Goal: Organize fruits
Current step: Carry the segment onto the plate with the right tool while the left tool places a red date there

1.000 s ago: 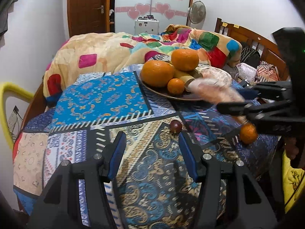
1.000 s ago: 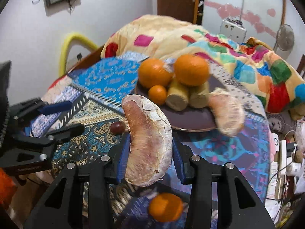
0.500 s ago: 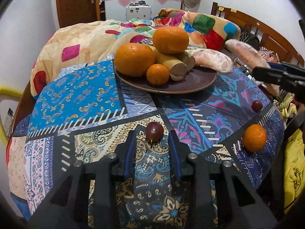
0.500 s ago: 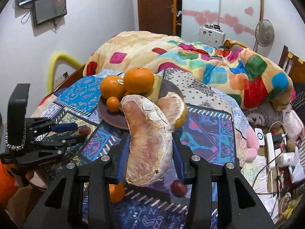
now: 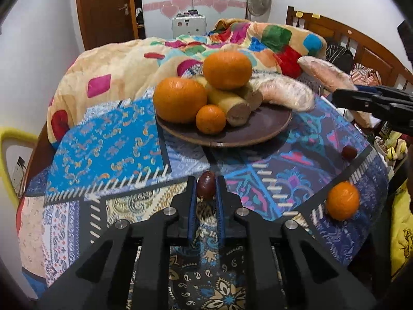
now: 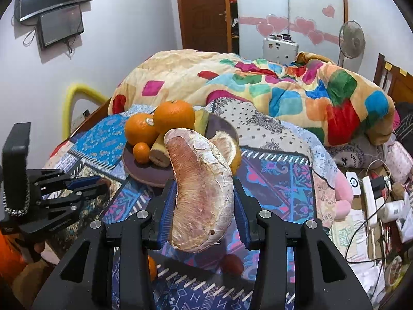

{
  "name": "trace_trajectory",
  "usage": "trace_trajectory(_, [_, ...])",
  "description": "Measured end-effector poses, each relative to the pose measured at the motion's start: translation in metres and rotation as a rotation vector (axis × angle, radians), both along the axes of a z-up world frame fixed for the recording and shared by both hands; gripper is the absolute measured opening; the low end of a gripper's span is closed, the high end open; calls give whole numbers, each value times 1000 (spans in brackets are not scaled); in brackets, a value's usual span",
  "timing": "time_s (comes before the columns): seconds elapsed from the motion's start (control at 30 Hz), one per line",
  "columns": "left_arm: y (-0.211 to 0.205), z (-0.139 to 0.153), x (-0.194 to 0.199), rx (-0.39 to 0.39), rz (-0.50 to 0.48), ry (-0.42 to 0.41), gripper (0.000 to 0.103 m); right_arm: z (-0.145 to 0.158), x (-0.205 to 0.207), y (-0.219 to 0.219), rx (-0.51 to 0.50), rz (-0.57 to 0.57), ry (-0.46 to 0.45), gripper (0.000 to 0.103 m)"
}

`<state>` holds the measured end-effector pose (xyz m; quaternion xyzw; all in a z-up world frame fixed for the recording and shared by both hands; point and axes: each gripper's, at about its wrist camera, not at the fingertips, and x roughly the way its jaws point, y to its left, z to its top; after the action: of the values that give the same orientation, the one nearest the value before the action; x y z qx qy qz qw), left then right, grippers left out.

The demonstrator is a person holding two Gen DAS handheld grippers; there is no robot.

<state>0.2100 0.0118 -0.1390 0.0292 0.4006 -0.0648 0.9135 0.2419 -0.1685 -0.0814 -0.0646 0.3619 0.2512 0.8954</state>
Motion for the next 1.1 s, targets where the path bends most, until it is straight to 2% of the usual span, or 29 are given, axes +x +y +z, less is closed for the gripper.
trace_trajectory(0.23, [7,22,16,-37,8,-43,13,8,18,-2,37,-46,-7,39])
trace_trajectory(0.43, [13,30,32,-42,10,-64,13,5,38,10,15,-65,-14,39])
trace_trajectory(0.6, [19,25,48,-52,13,-56,13,-4,57,21,-25,-84,-9,39])
trace_trajectory(0.77, [22,15,60,-61,7,-29,13,-16,79,27,-24,-96,41,39])
trace_trajectory(0.8, [21,14,60,-63,5,-26,13,-17,81,29,-34,-97,43,38])
trace_trajectory(0.9, [21,9,64,-66,-2,-20,13,-17,84,34,-54,-89,38,26])
trace_trajectory(1.1, [19,4,67,-73,-2,-15,13,-13,85,44,-79,-49,50,26])
